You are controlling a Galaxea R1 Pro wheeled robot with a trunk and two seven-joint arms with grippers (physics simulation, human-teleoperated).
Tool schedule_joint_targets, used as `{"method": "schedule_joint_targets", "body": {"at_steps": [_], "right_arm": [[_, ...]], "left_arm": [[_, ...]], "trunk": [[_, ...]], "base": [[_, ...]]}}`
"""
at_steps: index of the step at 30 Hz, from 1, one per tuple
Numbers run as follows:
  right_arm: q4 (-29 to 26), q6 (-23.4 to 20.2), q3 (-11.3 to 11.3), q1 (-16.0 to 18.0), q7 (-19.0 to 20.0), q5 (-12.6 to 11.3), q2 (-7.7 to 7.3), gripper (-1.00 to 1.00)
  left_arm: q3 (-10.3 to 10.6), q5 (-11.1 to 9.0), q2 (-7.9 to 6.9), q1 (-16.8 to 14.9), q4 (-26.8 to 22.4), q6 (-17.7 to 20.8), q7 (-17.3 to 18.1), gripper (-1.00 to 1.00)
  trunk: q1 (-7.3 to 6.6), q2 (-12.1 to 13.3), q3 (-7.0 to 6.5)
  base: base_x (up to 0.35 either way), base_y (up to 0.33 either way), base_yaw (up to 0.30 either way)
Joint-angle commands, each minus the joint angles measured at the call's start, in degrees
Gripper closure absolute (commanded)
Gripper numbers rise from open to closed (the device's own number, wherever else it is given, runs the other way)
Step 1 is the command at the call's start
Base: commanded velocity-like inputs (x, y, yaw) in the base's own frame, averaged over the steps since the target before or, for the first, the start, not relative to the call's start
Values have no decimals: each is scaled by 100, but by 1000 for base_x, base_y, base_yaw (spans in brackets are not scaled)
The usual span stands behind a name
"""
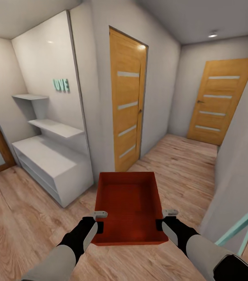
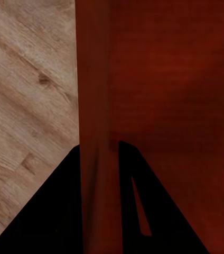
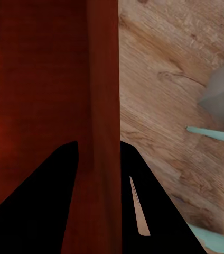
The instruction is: Move the two storage containers from the living room to the garage. In the garage, place one container on the floor and stack the other container on top of it (either order is fine).
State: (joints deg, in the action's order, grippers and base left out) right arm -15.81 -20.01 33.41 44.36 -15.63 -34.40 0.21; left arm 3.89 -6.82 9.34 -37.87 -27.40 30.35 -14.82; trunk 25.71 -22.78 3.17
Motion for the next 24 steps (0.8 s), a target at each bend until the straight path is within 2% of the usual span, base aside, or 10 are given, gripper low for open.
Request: {"method": "schedule_joint_targets", "body": {"at_steps": [1, 9, 24], "right_arm": [[-37, 0, 148, 11, 16, -83, -3, 100], [-37, -2, 148, 11, 16, -82, -3, 100], [-37, 2, 148, 11, 16, -83, -3, 100]], "left_arm": [[86, -21, -11, -1, 288, 50, -83, 100], [86, -21, -11, -1, 288, 50, -83, 100], [86, -21, -12, -1, 288, 50, -83, 100]], "trunk": [[7, -14, 13], [7, -14, 13], [7, -14, 13]], "base": [[322, 0, -242], [322, 0, -223], [322, 0, -10]]}}
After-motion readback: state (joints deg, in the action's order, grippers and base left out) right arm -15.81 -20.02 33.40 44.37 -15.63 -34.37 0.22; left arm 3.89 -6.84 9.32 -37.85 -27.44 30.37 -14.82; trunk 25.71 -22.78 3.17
